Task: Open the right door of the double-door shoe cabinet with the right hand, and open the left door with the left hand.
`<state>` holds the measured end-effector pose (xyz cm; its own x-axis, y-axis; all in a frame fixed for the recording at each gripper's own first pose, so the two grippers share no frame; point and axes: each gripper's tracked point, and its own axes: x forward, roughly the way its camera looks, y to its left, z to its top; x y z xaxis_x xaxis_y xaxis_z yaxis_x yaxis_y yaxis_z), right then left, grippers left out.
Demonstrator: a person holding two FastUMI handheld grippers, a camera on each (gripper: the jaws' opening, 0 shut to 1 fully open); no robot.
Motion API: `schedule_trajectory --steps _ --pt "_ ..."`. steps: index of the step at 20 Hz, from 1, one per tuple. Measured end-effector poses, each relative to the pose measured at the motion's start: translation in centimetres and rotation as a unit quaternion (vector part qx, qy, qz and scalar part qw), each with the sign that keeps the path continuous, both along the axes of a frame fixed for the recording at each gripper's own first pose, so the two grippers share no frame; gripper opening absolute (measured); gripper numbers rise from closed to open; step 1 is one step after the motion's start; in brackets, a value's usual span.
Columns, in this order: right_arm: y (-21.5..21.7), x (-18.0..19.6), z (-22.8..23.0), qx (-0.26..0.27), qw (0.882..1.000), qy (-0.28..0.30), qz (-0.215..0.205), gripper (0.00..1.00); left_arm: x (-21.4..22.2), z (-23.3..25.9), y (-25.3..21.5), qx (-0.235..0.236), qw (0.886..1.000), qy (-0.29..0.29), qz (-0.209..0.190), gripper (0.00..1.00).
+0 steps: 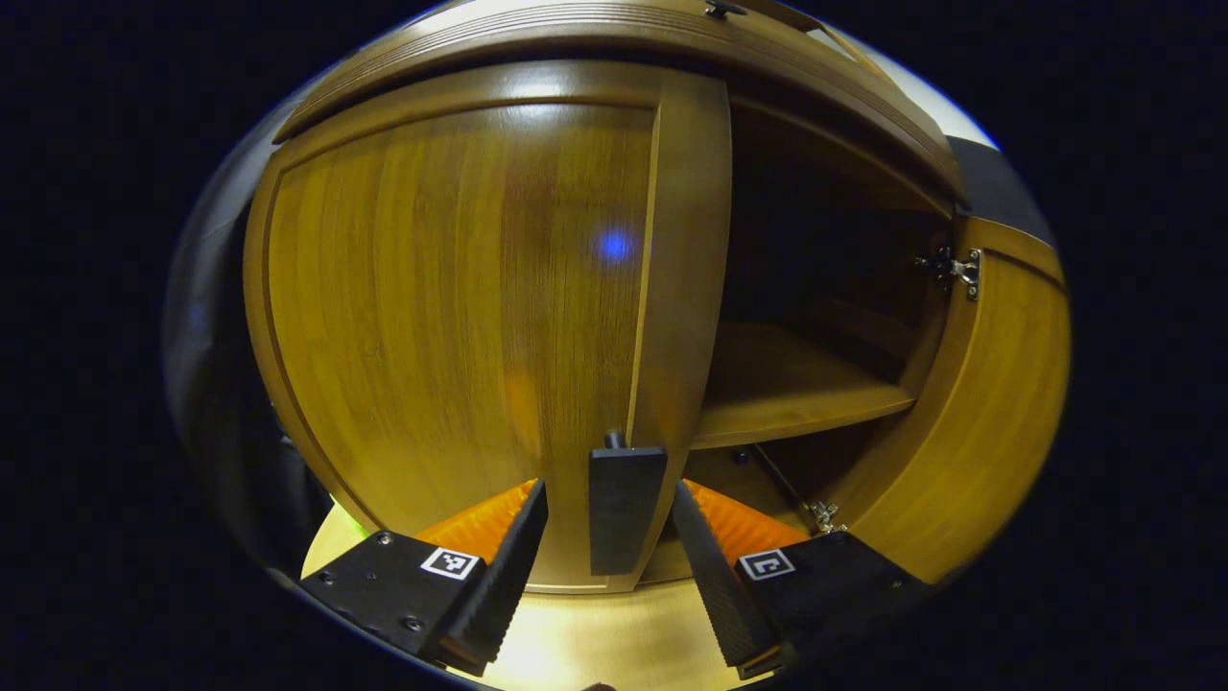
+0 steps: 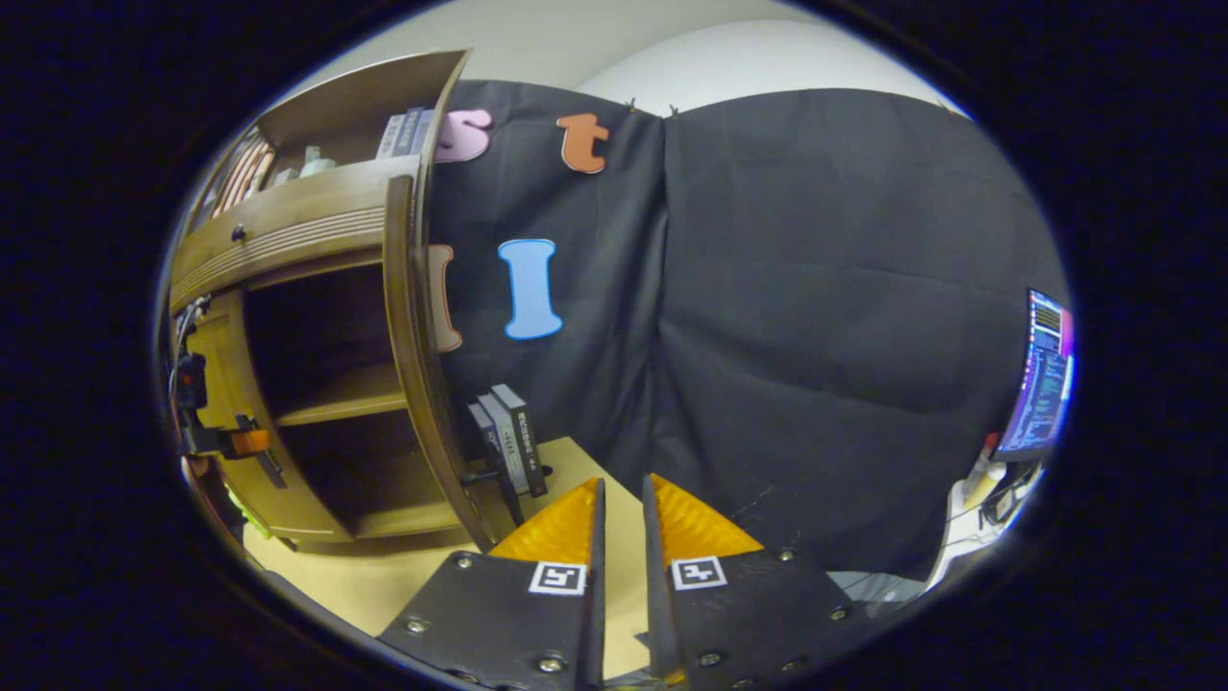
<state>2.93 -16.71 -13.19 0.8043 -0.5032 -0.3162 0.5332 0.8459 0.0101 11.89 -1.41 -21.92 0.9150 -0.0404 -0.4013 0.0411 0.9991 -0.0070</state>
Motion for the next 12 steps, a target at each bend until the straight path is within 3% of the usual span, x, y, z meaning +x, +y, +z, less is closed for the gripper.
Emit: schedule_trajectory --steps 3,4,5,6,10,12 --pt "-0.4 -0.4 -0.2 -0.001 1.0 -0.001 -0.006 0.18 0.5 -0.3 0.8 0.008 1.0 0.0 0.007 0.74" --pt "-0.5 -0.6 -0.3 -0.004 1.0 0.003 -0.007 0.18 0.4 -0.2 0.0 -0.002 1.0 -0.003 -0.004 0.6" --pt "-0.6 -0.6 -0.4 -0.005 1.0 0.006 -0.007 0.18 0.2 0.1 -0.6 -0.005 1.0 -0.006 -0.011 0.55" --pt "-0.5 -0.7 -0.3 -0.004 1.0 0.007 -0.006 0.18 0.4 -0.3 -0.6 0.006 1.0 -0.009 -0.013 0.37" --pt "-0.4 -0.2 -0.2 0.0 1.0 0.004 -0.001 0.18 0.1 -0.2 -0.5 0.015 1.0 -0.017 -0.008 0.31" --pt "-0.3 0.1 -0.5 0.004 1.0 0.005 0.003 0.18 -0.7 0.0 -0.3 0.015 1.0 -0.021 -0.012 0.34"
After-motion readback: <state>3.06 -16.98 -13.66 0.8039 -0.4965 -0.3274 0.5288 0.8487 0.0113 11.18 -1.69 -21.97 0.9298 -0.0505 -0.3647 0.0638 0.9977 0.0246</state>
